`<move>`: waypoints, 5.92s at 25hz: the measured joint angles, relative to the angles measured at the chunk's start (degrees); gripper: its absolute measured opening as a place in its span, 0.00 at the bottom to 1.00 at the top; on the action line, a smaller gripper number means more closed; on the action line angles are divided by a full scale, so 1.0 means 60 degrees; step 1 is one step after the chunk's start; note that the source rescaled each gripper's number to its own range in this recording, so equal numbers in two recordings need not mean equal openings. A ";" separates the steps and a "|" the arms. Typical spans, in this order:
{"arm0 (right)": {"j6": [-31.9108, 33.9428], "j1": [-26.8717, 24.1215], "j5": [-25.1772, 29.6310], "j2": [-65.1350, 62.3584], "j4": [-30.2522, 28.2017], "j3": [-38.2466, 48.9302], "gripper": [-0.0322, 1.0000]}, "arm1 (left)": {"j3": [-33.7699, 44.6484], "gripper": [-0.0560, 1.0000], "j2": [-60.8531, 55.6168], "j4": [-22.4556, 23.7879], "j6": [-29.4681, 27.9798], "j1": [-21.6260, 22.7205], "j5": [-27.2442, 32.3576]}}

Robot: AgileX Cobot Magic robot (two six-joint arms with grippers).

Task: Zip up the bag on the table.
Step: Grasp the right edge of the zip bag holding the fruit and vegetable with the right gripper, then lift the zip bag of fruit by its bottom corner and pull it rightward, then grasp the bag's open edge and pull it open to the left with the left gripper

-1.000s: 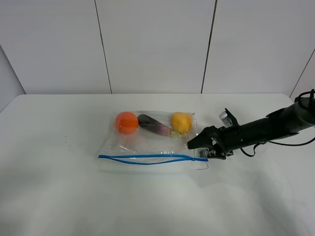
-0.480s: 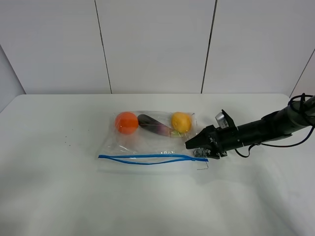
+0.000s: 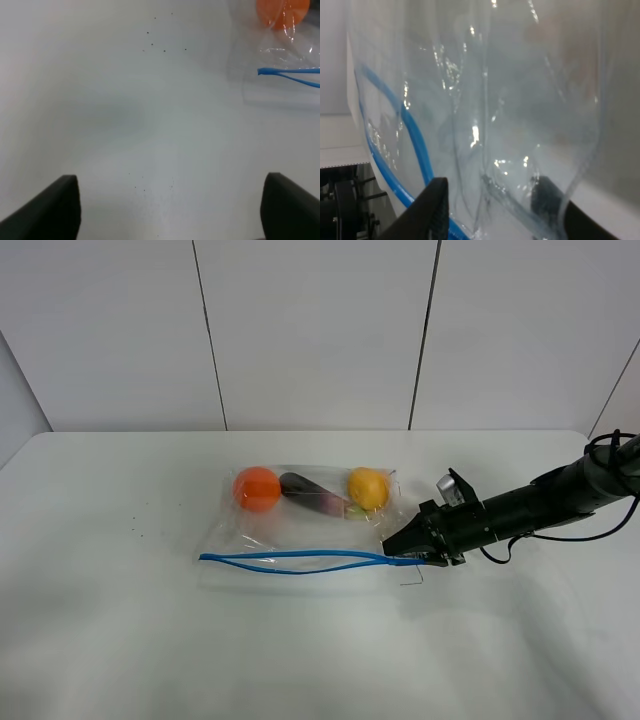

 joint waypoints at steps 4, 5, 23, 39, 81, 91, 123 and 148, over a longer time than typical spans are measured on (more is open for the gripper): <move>0.0000 0.0000 -0.0009 0.0000 -0.0019 0.0000 0.44 | 0.0000 0.98 0.0000 0.0000 0.0000 0.0000 0.0000; 0.0000 0.0000 -0.0016 0.0000 -0.0019 0.0000 0.44 | 0.0000 0.98 0.0000 0.0000 0.0000 0.0000 0.0000; 0.0033 0.0000 -0.0124 0.0000 0.0117 0.0000 0.22 | 0.0000 0.98 0.0000 0.0000 0.0000 0.0000 0.0000; 0.1343 0.0000 0.1223 -0.0012 0.0675 -0.0020 0.03 | 0.0000 0.98 0.0000 0.0000 0.0000 0.0000 0.0000; 0.3827 0.0000 0.1275 -0.1446 0.1648 -0.0032 0.03 | 0.0000 0.98 0.0000 0.0000 0.0000 0.0000 0.0000; 0.3827 0.0000 0.1275 -0.1446 0.1629 -0.0032 0.03 | -0.0058 0.98 0.0066 0.0008 0.0000 0.0000 -0.0010; 0.3827 0.0000 0.1275 -0.1446 0.1168 -0.0032 0.03 | -0.3308 0.98 1.1658 0.1722 1.1132 -0.0347 -1.6661; 0.3827 0.0000 0.1275 -0.1446 0.1168 -0.0032 0.03 | -0.3100 0.98 1.5670 0.2015 0.9686 -0.7108 -1.6198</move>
